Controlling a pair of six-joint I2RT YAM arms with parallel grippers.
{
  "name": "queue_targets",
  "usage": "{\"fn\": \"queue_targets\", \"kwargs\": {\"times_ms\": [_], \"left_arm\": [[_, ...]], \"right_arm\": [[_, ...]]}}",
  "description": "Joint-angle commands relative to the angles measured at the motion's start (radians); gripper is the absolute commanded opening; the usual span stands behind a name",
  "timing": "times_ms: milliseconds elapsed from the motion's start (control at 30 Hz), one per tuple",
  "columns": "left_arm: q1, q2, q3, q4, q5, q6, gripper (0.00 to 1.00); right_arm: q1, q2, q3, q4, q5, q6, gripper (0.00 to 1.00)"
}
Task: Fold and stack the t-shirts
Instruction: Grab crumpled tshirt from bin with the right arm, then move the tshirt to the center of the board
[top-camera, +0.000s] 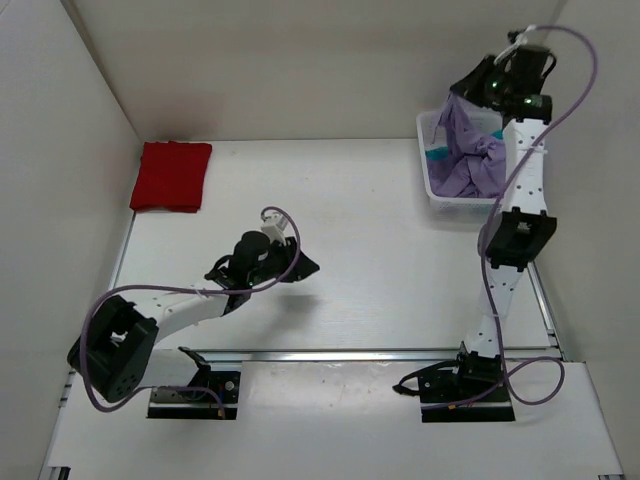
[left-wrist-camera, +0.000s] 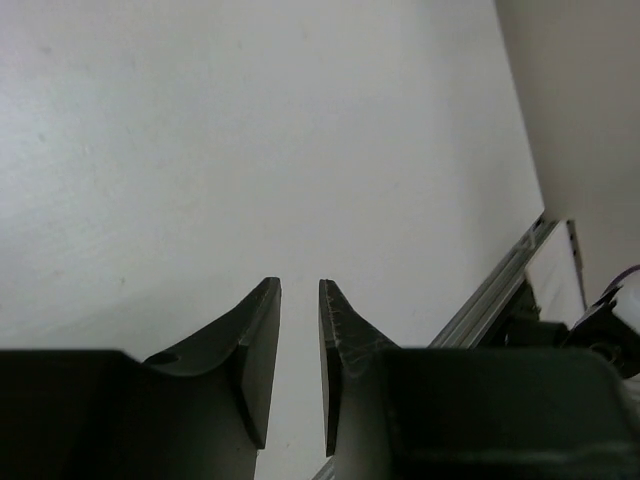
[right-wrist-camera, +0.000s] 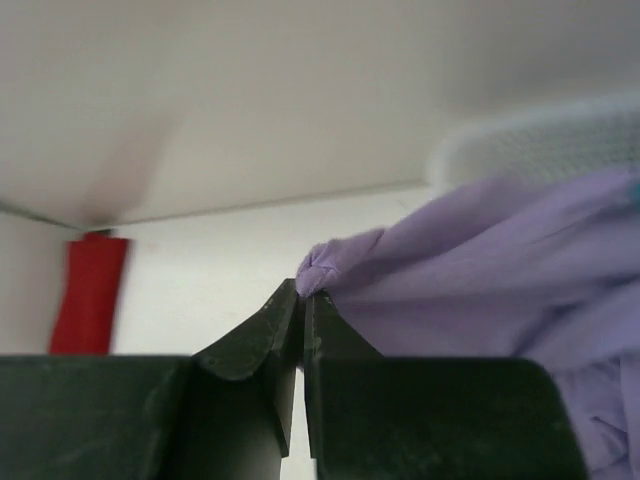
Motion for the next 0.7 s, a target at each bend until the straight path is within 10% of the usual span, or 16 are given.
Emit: {"fn": "queue_targets", "kwargs": {"times_ms": [0,300,667], "left_arm": [[0.064,-0.079,0.047,-0.014,0.035,-0.009,0.33],[0.253,-0.212,-0.08,0.035,0.062,-0.136,0.33],[0.433,-0.441,-0.139,-0.04,0.067,-0.144,0.37]], "right_arm": [[0.05,-0.312,0.031,0.104,-0.145,0.025,0.01],[0.278,-0.788,-0.369,0.553,-0.285,0.132,0.0],[0.326,-0.762,-0.65,0.721,-0.4,0.223,0.0]]}}
